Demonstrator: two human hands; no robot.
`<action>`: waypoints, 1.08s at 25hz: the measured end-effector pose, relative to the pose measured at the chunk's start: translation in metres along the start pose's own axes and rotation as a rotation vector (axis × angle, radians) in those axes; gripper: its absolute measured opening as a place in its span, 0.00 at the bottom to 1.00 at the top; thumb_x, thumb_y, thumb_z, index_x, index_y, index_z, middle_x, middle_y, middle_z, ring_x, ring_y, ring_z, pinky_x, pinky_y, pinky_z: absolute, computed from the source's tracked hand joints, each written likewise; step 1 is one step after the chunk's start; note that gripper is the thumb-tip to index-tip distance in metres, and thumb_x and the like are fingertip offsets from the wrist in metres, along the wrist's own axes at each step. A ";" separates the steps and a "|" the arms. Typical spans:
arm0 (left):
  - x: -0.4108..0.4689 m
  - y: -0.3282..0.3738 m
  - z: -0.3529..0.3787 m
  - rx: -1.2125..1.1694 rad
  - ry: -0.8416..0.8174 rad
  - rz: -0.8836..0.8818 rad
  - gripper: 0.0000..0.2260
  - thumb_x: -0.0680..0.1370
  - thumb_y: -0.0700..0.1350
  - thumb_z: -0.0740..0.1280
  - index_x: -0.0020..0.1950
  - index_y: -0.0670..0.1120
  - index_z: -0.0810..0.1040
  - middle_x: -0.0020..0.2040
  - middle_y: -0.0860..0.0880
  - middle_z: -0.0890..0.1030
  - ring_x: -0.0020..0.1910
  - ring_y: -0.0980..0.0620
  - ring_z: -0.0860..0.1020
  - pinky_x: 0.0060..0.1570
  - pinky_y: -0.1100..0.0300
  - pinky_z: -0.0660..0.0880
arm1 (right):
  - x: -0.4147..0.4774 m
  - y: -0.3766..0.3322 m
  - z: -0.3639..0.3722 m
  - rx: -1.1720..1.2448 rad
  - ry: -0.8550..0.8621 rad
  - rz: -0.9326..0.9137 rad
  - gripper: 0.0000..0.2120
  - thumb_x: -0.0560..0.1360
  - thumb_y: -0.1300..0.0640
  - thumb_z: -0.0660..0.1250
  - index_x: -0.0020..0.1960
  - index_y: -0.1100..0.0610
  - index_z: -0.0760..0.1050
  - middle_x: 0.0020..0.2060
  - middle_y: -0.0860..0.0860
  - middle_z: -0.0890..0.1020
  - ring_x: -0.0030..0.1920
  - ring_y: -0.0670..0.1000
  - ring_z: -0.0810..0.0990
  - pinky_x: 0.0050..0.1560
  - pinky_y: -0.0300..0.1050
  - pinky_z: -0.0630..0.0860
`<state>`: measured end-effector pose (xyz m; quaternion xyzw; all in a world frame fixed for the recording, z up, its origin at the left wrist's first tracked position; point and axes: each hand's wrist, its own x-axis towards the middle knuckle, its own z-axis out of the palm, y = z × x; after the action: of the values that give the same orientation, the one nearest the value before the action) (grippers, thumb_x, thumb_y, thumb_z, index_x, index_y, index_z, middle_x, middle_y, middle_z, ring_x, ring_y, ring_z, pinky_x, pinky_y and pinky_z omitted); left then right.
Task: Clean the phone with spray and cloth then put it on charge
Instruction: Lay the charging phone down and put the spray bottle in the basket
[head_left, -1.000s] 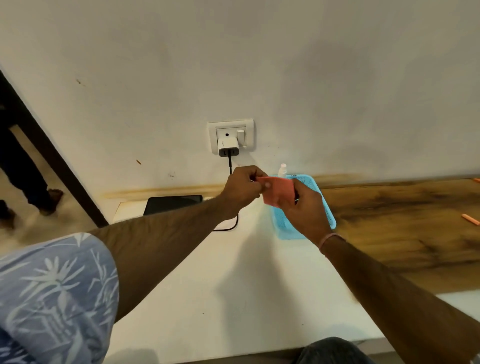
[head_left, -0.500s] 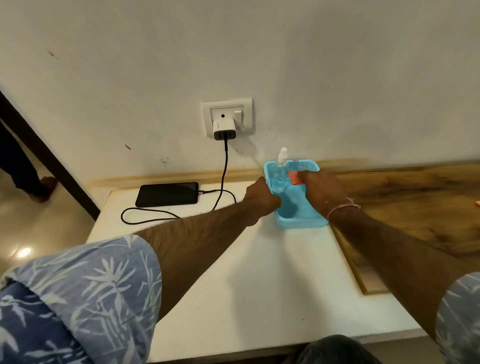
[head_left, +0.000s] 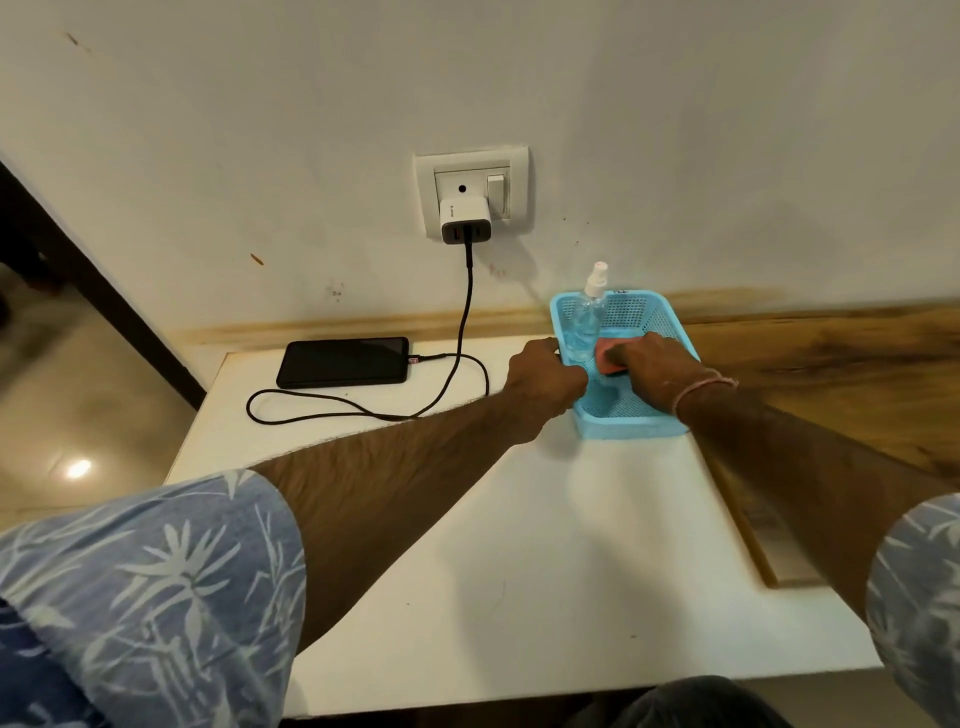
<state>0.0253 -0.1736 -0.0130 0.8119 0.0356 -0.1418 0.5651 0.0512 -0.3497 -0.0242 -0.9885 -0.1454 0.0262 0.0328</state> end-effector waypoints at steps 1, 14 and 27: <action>0.000 0.000 0.000 0.004 0.003 -0.002 0.19 0.72 0.35 0.69 0.64 0.43 0.79 0.53 0.44 0.84 0.37 0.51 0.80 0.25 0.66 0.75 | 0.002 0.003 0.000 0.042 0.001 0.001 0.07 0.78 0.57 0.62 0.53 0.51 0.77 0.58 0.54 0.80 0.56 0.58 0.78 0.59 0.46 0.72; -0.001 0.002 0.003 0.004 0.042 0.005 0.18 0.73 0.37 0.70 0.63 0.43 0.81 0.53 0.43 0.85 0.39 0.49 0.79 0.32 0.63 0.75 | 0.023 -0.007 0.012 0.091 -0.006 0.066 0.17 0.82 0.56 0.53 0.67 0.64 0.66 0.64 0.64 0.73 0.65 0.63 0.70 0.71 0.60 0.62; -0.004 0.002 -0.001 0.068 -0.019 0.037 0.19 0.74 0.37 0.70 0.66 0.45 0.78 0.59 0.46 0.83 0.47 0.50 0.79 0.36 0.66 0.75 | 0.014 -0.020 0.010 0.182 -0.068 0.118 0.17 0.82 0.56 0.57 0.69 0.59 0.66 0.65 0.59 0.75 0.64 0.60 0.74 0.68 0.57 0.69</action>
<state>0.0220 -0.1734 -0.0102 0.8299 0.0104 -0.1404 0.5399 0.0580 -0.3260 -0.0333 -0.9868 -0.0852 0.0747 0.1157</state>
